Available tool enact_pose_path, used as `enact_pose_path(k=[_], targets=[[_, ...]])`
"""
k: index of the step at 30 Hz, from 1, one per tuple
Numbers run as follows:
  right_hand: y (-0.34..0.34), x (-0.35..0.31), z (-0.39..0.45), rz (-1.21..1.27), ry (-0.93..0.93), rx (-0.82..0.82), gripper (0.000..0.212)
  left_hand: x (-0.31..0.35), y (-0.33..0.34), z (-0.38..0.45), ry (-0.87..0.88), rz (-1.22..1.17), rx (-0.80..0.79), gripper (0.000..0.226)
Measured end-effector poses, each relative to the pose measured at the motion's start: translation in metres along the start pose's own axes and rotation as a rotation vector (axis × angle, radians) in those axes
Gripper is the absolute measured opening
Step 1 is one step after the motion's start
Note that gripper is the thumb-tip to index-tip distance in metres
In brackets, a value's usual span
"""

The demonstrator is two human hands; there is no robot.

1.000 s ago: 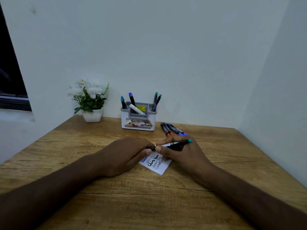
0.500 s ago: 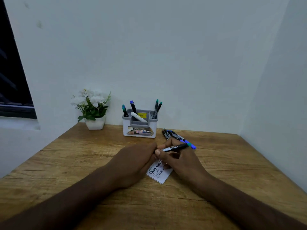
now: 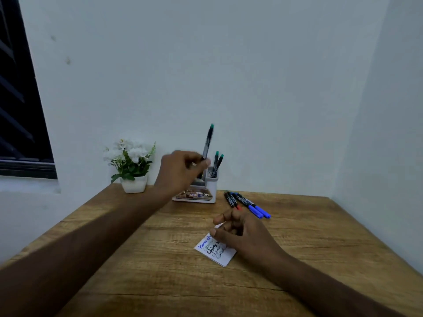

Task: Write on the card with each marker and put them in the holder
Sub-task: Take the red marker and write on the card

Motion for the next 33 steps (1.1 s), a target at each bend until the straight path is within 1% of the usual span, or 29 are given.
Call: enact_pose_path(k=[2, 4, 6, 9, 11, 13, 16, 18, 20, 22, 23, 24, 25, 26, 28, 30, 31, 33], targets=[[-0.002, 0.0, 0.0, -0.02, 0.009, -0.003, 0.021, 0.005, -0.006, 0.036, -0.052, 0.011, 0.064, 0.022], [-0.001, 0.0, -0.001, -0.027, 0.012, -0.012, 0.018, 0.002, -0.007, 0.065, -0.148, 0.092, 0.128, 0.025], [0.0, 0.0, -0.002, -0.004, 0.01, -0.025, 0.016, -0.004, 0.002, 0.081, -0.249, 0.155, 0.092, 0.024], [0.0, 0.0, -0.001, 0.014, 0.005, -0.046, 0.015, -0.013, 0.018, 0.091, -0.297, 0.298, 0.011, 0.022], [0.0, 0.0, -0.001, -0.001, 0.004, -0.056, 0.014, -0.018, 0.024, 0.093, -0.295, 0.367, 0.0, 0.023], [0.0, 0.0, 0.0, -0.018, 0.0, -0.059, 0.012, -0.02, 0.026, 0.094, -0.293, 0.383, -0.004, 0.023], [0.0, 0.001, 0.0, -0.019, -0.006, -0.062, 0.011, -0.02, 0.027, 0.096, -0.292, 0.331, -0.007, 0.021], [0.0, 0.002, 0.0, -0.014, -0.006, -0.063, 0.01, -0.013, 0.02, 0.095, -0.267, 0.285, 0.008, 0.027], [-0.001, 0.003, -0.001, -0.015, -0.013, -0.066, 0.01, 0.002, 0.005, 0.087, -0.169, 0.259, 0.088, 0.031], [0.0, 0.002, -0.002, -0.028, -0.023, -0.065, 0.01, 0.025, -0.008, 0.061, -0.001, 0.247, 0.162, 0.024], [0.0, 0.001, -0.001, -0.034, -0.028, -0.064, 0.009, 0.035, -0.008, 0.042, 0.088, 0.227, 0.141, 0.017], [0.0, 0.002, -0.001, -0.033, -0.032, -0.063, 0.009, 0.042, -0.001, 0.02, 0.17, 0.199, 0.069, 0.01], [0.0, 0.002, -0.001, -0.028, -0.036, -0.063, 0.008, 0.043, 0.01, -0.004, 0.229, 0.177, -0.032, 0.005], [0.0, 0.002, -0.001, -0.027, -0.046, -0.064, 0.007, 0.04, 0.023, -0.027, 0.257, 0.173, -0.143, 0.006], [-0.003, 0.0, 0.0, -0.037, -0.077, -0.027, 0.004, 0.021, 0.048, -0.07, 0.245, 0.198, -0.324, 0.014], [-0.016, -0.002, 0.001, -0.049, -0.129, 0.092, 0.004, -0.001, 0.061, -0.1, 0.22, 0.208, -0.412, 0.016], [-0.024, -0.003, 0.001, -0.093, -0.162, 0.153, 0.004, -0.008, 0.065, -0.11, 0.221, 0.201, -0.438, 0.018], [-0.043, -0.009, 0.005, -0.348, -0.259, 0.218, 0.008, -0.013, 0.07, -0.12, 0.249, 0.208, -0.468, 0.023]])
Point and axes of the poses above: each hand's wrist, its own z-axis towards the middle knuckle, its own y-axis out of the palm, x = y × z, the point moved 8 cm from there along z, towards the middle knuckle, and after that the axes turned 11 degrees about -y, right-handed, at the moved point
